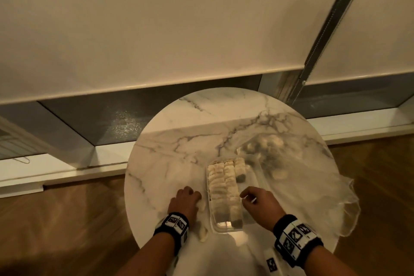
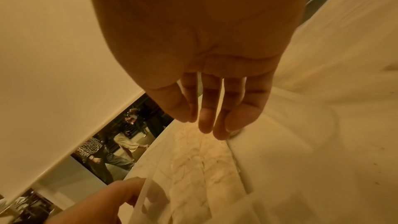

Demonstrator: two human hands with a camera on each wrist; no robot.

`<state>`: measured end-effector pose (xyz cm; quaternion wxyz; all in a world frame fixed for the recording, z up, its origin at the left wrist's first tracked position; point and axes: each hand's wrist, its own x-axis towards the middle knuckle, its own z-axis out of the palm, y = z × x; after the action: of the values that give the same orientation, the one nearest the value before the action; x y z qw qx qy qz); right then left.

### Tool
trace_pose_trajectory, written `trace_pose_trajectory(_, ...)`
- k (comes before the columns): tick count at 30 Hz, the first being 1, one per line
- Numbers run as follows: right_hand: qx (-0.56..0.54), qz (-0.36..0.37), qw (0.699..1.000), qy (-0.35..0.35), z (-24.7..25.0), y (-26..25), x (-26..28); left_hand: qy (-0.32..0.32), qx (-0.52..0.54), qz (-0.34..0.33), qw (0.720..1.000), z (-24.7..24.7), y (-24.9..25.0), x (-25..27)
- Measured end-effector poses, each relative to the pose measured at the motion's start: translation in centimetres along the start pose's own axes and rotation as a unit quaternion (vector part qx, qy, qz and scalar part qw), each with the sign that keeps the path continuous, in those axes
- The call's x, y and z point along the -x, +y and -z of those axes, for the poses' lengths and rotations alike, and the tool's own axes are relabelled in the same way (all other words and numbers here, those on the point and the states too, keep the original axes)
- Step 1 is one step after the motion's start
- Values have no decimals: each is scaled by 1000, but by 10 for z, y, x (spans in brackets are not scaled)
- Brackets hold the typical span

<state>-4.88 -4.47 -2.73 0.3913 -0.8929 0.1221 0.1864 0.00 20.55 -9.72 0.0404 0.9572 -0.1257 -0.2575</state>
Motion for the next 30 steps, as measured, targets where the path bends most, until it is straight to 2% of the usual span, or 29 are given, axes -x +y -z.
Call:
trace_pose_trajectory(3,-3,-6,1000,3,-2,2,9,19,15,13,1000,-6,-3,3)
trace_pose_trajectory(7,-10,-8,1000,11,-4,3,16,17,92,47,994,-11,-5,8)
trace_pose_trajectory(13,-2,3,1000,10,-7,-2,18,19,196,111,974,-11,-10,12)
trace_pose_trajectory(16,-2,9,1000,7,-7,-5,18,28,261,136,955,-11,-13,18)
trace_pose_trajectory(20,-7,22,1000,0,-6,-11,16,80,399,179,896,-11,-17,27)
trace_pose_trajectory(23,-24,35,999,-5,-3,-20,14,102,530,189,820,-1,-13,35)
trace_pose_trajectory(25,-48,55,997,-10,-1,-30,14,101,612,171,766,11,-3,44)
trace_pose_trajectory(26,-62,65,996,-14,1,-35,14,100,638,154,748,17,4,48)
trace_pose_trajectory(28,-84,90,992,-21,5,-46,14,96,668,114,729,34,20,59)
trace_pose_trajectory(30,-99,113,988,-33,7,-56,13,82,673,72,732,49,36,67)
